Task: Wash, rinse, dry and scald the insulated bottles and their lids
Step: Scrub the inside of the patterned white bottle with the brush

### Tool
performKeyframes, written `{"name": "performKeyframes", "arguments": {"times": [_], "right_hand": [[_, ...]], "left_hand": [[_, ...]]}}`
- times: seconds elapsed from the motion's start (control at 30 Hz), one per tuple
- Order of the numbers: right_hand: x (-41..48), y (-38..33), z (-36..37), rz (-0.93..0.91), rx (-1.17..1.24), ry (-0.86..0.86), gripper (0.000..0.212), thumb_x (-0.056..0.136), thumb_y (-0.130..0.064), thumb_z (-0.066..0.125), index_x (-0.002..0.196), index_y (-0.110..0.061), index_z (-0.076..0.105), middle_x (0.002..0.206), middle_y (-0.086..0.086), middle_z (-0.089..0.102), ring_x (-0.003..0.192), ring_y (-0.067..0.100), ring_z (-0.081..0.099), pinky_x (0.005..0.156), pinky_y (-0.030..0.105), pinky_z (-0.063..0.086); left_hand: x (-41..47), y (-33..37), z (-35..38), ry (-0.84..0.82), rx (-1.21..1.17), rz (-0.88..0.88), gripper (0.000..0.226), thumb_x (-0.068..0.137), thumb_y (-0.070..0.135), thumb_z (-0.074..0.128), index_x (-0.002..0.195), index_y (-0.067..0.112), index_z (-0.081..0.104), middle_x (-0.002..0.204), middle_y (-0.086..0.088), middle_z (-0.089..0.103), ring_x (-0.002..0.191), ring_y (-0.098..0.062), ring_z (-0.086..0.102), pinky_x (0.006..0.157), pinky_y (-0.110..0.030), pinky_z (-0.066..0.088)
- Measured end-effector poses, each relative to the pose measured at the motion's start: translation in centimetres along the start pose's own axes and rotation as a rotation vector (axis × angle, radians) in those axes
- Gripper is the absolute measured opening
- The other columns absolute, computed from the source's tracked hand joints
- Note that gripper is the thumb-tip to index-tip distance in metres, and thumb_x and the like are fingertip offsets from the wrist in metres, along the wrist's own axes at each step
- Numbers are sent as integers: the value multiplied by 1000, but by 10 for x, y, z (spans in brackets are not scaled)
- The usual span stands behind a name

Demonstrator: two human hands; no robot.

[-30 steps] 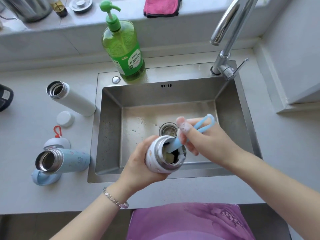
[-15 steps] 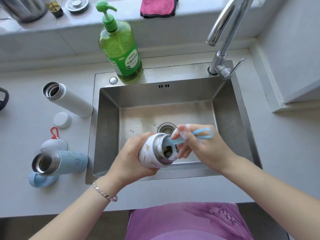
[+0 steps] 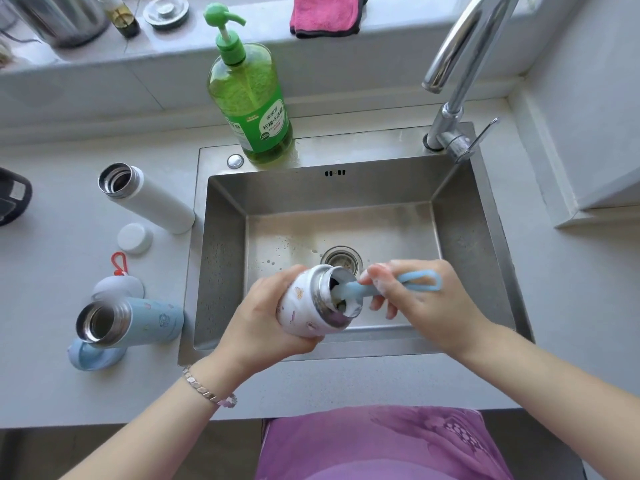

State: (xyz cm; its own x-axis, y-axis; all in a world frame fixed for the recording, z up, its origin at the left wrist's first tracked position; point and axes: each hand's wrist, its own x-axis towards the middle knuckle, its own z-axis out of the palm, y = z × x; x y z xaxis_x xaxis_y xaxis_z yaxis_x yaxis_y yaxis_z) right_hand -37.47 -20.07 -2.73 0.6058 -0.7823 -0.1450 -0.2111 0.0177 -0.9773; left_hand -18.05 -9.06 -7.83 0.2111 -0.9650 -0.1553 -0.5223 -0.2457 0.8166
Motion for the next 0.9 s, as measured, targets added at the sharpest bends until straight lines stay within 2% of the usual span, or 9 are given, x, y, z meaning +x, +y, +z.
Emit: {"name": "performKeyframes", "arguments": {"times": [0.07,0.17,0.23,0.3,0.43,0.53,0.67,0.8,0.9], "right_hand": [[-6,2,4,72,60,11,31,88,-33,56,72,-11,71,58,14,65,46,24,60,47,23,48],[-1,-4,13,159,201,10,31,85,-28,54,70,-4,68,52,15,63,45,25,61,47,22,50],[5,-5,10,152,222,75,30,88,-23,54,69,-4,66,51,17,63,43,25,62,46,24,53],[4,2,3,108,183,116,28,86,-26,54,69,-8,67,54,15,65,47,26,65,49,28,55],[-12,7,10,133,172,44,24,80,-31,55,70,-13,68,56,14,67,51,24,66,52,27,55],[-1,-1,19,174,252,15,30,81,-31,55,68,-6,65,52,16,64,46,26,65,47,25,54],[2,7,7,155,265,162,26,84,-25,54,69,-6,65,55,13,66,49,24,67,48,25,55],[-7,0,20,154,280,64,28,76,-31,57,68,-5,66,52,15,64,47,26,65,48,27,54],[6,-2,13,123,240,116,31,78,-31,56,68,-4,65,48,12,62,42,24,62,45,26,53]], "left_hand": [[1,-3,-1,-5,35,-8,75,50,34,78,118,43,49,103,18,57,97,-18,55,78,-35,50],[8,-2,8,-51,57,13,65,51,30,78,112,31,55,90,12,58,80,-23,56,67,-44,51],[9,-1,12,-67,76,47,65,52,28,78,113,27,56,88,12,58,77,-22,55,65,-43,50],[5,-2,9,-64,89,54,68,51,30,77,115,29,55,91,14,58,81,-21,56,69,-41,50],[1,-3,2,-12,103,20,75,46,40,73,117,40,47,103,25,55,93,-18,55,77,-35,50],[2,-2,10,-30,119,57,72,48,38,75,116,36,50,96,20,57,86,-19,56,71,-40,51],[4,-5,1,-7,167,57,74,48,41,72,118,39,49,101,22,56,92,-20,54,74,-38,50],[10,-7,4,-18,132,40,70,49,35,76,115,31,54,94,15,58,84,-21,55,70,-41,51],[8,-4,14,-49,76,40,69,51,28,80,115,29,54,92,12,58,82,-19,56,69,-38,50]]}}
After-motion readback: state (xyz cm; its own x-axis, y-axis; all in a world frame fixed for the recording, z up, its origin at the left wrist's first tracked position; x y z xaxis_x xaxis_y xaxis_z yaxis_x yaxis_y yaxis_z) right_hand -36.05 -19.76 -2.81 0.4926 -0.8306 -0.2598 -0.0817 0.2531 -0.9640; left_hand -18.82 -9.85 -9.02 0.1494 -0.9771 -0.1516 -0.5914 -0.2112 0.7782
